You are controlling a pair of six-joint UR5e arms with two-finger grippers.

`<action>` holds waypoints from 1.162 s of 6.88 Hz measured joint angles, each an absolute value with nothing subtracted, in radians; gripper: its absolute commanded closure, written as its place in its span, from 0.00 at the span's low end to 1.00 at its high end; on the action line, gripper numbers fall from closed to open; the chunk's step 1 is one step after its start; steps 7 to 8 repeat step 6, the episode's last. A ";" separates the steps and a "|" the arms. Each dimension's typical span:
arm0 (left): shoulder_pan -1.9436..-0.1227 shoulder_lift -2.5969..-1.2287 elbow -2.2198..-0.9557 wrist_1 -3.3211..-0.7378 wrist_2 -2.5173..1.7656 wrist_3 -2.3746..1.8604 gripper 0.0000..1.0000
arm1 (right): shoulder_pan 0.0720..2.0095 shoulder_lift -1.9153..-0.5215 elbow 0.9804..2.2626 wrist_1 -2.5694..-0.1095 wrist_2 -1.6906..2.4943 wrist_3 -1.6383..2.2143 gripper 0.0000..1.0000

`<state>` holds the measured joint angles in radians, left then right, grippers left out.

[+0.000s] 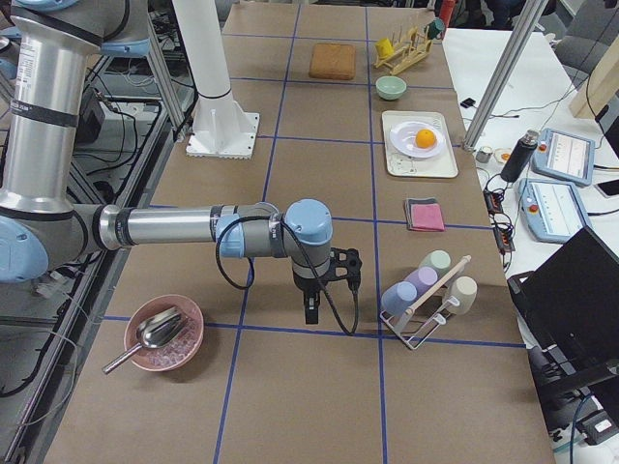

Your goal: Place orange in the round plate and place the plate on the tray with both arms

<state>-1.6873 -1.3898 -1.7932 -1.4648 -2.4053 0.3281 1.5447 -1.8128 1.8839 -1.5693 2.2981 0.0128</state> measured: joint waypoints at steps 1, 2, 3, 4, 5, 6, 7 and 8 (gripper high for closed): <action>-1.687 -1.390 -1.793 -1.465 -2.405 0.328 0.01 | 1.545 -1.814 1.884 -1.569 2.298 0.013 0.00; -1.687 -1.390 -1.792 -1.464 -2.405 0.328 0.01 | 1.545 -1.814 1.882 -1.569 2.298 0.013 0.00; -1.687 -1.385 -1.793 -1.464 -2.406 0.328 0.01 | 1.545 -1.815 1.880 -1.569 2.298 0.012 0.00; -1.687 -1.378 -1.794 -1.464 -2.406 0.328 0.01 | 1.545 -1.814 1.878 -1.569 2.298 0.012 0.00; -1.686 -1.373 -1.796 -1.465 -2.406 0.328 0.01 | 1.545 -1.814 1.877 -1.569 2.298 0.012 0.00; -1.686 -1.371 -1.796 -1.465 -2.406 0.328 0.01 | 1.545 -1.814 1.877 -1.569 2.298 0.012 0.00; -1.686 -1.371 -1.796 -1.465 -2.406 0.328 0.01 | 1.545 -1.814 1.877 -1.569 2.298 0.012 0.00; -1.686 -1.371 -1.796 -1.465 -2.406 0.328 0.01 | 1.545 -1.814 1.877 -1.569 2.298 0.012 0.00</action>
